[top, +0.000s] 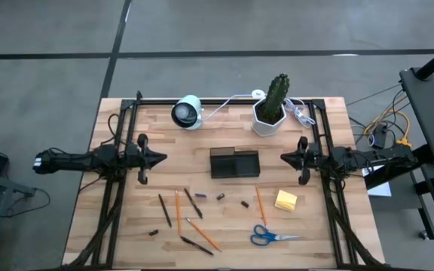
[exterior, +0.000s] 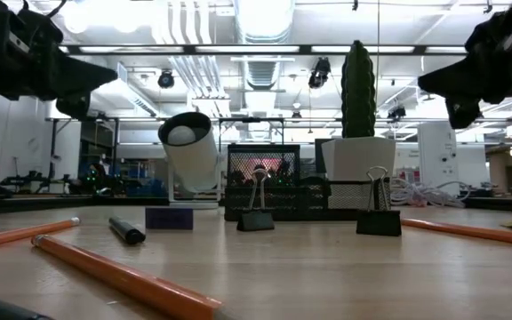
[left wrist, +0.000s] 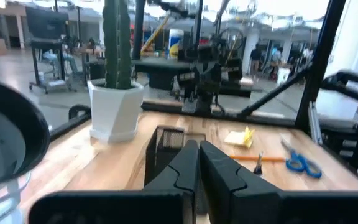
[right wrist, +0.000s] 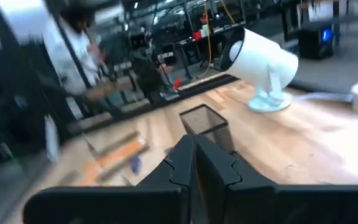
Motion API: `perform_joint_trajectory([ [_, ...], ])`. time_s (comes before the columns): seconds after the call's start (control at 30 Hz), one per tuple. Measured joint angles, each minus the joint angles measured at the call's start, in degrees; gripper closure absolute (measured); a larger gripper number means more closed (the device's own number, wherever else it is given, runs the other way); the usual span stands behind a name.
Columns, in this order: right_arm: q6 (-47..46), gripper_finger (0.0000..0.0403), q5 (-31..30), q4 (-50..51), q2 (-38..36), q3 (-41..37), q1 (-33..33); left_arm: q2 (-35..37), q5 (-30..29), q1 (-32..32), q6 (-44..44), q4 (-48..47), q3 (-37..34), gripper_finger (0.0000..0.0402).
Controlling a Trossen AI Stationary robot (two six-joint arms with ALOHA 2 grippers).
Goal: Pick and place office supplies into organizer
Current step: Put the yellow sticky notes into the black desk organizer
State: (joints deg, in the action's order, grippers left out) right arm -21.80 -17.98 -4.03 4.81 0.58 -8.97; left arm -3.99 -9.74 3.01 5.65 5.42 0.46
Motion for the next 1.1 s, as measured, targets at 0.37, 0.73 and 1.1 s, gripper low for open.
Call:
perform_joint_trajectory([
  [0.37,-26.06,0.0394,-15.25,-5.89,-0.17,0.00,0.00,0.00,-8.47,-0.02,11.49,21.44,-0.01,0.0402],
  [0.73,-17.21,0.0394,-8.72,-19.57,-0.18,0.00,-0.02,-1.25,-6.81,0.00,12.44,27.13,0.19,0.0401],
  [1.1,-18.28,0.0331,-9.96,-19.30,4.37,2.89,-0.02,-9.42,-6.36,0.00,12.83,28.18,6.80,0.0287],
])
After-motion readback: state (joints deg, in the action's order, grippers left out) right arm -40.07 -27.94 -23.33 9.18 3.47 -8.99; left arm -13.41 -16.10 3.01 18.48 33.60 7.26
